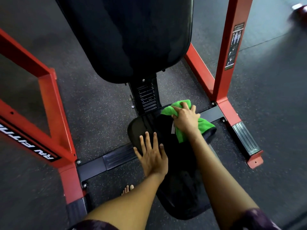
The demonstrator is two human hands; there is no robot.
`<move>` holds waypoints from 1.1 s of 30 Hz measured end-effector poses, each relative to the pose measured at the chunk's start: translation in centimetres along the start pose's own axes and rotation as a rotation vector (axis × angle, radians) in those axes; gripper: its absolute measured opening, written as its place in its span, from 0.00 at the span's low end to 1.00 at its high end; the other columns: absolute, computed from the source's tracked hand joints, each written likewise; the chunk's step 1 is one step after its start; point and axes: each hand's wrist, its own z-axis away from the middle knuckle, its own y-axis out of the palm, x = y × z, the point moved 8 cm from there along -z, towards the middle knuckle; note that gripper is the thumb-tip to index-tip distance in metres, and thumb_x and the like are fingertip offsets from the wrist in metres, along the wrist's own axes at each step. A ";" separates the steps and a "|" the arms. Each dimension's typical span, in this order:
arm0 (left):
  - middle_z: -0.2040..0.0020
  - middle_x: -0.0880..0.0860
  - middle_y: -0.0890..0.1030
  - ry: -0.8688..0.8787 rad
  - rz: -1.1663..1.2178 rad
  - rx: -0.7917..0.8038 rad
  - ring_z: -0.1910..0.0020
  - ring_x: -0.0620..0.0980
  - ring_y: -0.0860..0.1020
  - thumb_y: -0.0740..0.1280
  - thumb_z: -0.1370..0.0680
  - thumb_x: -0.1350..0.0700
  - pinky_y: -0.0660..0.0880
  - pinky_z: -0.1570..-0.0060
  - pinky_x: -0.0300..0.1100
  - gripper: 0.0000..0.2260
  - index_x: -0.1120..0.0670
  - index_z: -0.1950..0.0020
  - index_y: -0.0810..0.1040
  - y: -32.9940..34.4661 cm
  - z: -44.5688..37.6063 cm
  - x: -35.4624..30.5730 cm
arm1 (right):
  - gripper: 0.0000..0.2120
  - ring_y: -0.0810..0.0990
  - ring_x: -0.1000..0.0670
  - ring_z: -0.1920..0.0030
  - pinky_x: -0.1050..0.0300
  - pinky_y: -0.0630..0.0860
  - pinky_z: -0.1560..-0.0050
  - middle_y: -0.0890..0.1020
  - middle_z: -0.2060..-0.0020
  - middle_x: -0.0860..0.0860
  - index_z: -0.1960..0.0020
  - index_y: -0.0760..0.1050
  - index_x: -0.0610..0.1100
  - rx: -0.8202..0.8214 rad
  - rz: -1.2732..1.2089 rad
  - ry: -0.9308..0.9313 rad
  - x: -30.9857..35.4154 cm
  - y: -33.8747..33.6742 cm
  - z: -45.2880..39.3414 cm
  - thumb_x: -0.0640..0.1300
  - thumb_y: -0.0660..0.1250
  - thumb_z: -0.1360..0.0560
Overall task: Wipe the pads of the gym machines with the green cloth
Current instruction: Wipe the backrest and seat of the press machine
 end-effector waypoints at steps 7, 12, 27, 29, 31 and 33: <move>0.22 0.49 0.52 -0.007 0.019 -0.030 0.23 0.50 0.45 0.35 0.28 0.41 0.37 0.29 0.56 0.35 0.47 0.24 0.58 -0.3 0.1 0.0 | 0.22 0.62 0.44 0.33 0.47 0.63 0.37 0.64 0.28 0.55 0.30 0.68 0.57 0.084 0.113 -0.367 2.1 1.1 2.3 0.56 0.62 0.24; 0.22 0.48 0.51 -0.006 0.010 -0.006 0.23 0.49 0.43 0.34 0.29 0.41 0.37 0.29 0.56 0.35 0.46 0.24 0.57 -0.1 0.3 0.0 | 0.22 0.62 0.40 0.34 0.41 0.64 0.37 0.66 0.30 0.48 0.29 0.66 0.57 -0.020 0.007 0.074 -2.0 -0.1 -0.2 0.55 0.61 0.23; 0.22 0.50 0.55 0.015 0.005 -0.034 0.23 0.51 0.47 0.38 0.28 0.43 0.41 0.29 0.59 0.33 0.48 0.25 0.61 0.1 0.0 0.0 | 0.21 0.62 0.40 0.34 0.42 0.65 0.38 0.67 0.32 0.49 0.30 0.68 0.57 0.036 0.147 -0.143 3.5 1.1 -0.6 0.56 0.62 0.23; 0.24 0.53 0.60 0.018 -0.004 -0.087 0.24 0.54 0.53 0.43 0.28 0.46 0.46 0.29 0.62 0.31 0.51 0.27 0.66 -0.1 0.1 0.1 | 0.22 0.62 0.40 0.33 0.42 0.65 0.38 0.66 0.31 0.49 0.30 0.67 0.57 0.056 0.168 -0.272 7.6 2.4 0.7 0.55 0.62 0.23; 0.25 0.54 0.64 0.040 -0.039 -0.104 0.25 0.56 0.57 0.46 0.29 0.48 0.49 0.30 0.62 0.31 0.53 0.28 0.68 -0.2 0.1 -0.1 | 0.22 0.62 0.42 0.33 0.44 0.65 0.39 0.65 0.30 0.51 0.29 0.65 0.59 0.091 0.177 -0.455 10.2 3.5 2.3 0.55 0.61 0.23; 0.24 0.53 0.62 0.049 -0.027 -0.091 0.24 0.55 0.54 0.45 0.30 0.47 0.45 0.30 0.61 0.32 0.53 0.27 0.66 -0.2 0.0 -0.2 | 0.23 0.62 0.44 0.32 0.43 0.65 0.38 0.62 0.28 0.54 0.29 0.64 0.59 0.144 0.181 -0.562 9.6 3.4 2.4 0.55 0.61 0.23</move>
